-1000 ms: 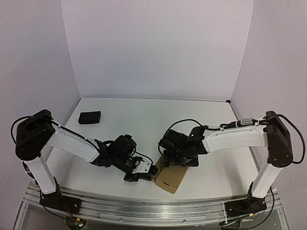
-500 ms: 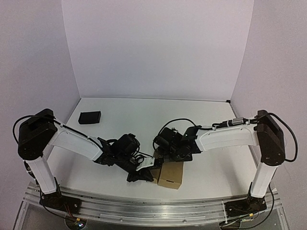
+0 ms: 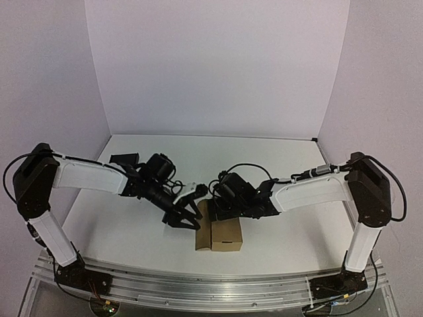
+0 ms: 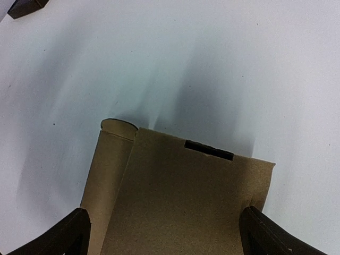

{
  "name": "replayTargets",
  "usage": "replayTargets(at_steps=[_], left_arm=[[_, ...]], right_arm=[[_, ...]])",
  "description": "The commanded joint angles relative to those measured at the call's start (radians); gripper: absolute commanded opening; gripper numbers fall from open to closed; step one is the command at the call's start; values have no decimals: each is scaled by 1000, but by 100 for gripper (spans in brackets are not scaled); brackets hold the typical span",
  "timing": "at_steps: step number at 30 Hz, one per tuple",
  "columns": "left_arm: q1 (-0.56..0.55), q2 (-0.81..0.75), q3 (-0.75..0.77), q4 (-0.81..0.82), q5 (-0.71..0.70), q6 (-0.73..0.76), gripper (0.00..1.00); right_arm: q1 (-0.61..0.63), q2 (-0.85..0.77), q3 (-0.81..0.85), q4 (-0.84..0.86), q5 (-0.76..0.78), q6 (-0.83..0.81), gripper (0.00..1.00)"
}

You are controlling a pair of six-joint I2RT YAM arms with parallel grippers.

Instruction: Fold the paper box

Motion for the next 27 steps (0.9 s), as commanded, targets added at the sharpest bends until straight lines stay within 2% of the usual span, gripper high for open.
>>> replayTargets(at_steps=[1, 3, 5, 7, 9, 11, 14, 19, 21, 27], left_arm=[[178, -53, 131, -285, 216, 172, 50], [261, -37, 147, -288, 202, 155, 52], [315, -10, 142, -237, 90, 125, 53], [321, 24, 132, -160, -74, 79, 53], [321, 85, 159, -156, -145, 75, 48], [321, 149, 202, -182, -150, 76, 47], [321, 241, 267, -202, -144, 76, 51], [320, 330, 306, -116, -189, 118, 56], [315, 338, 302, -102, -169, 139, 50], [285, 319, 280, -140, -132, 188, 11]], right_arm=[[-2, 81, -45, -36, -153, -102, 98], [-4, 84, -47, -21, -174, -129, 98], [-7, 77, -65, 12, -195, -144, 98], [-12, 70, -88, 72, -240, -158, 98], [-14, 67, -100, 118, -283, -182, 98], [-15, 70, -99, 134, -302, -204, 97], [-15, 76, -95, 135, -315, -238, 97], [-22, 78, -97, 162, -324, -253, 97], [-24, 80, -95, 162, -326, -251, 97], [-27, 84, -91, 167, -316, -239, 97]])
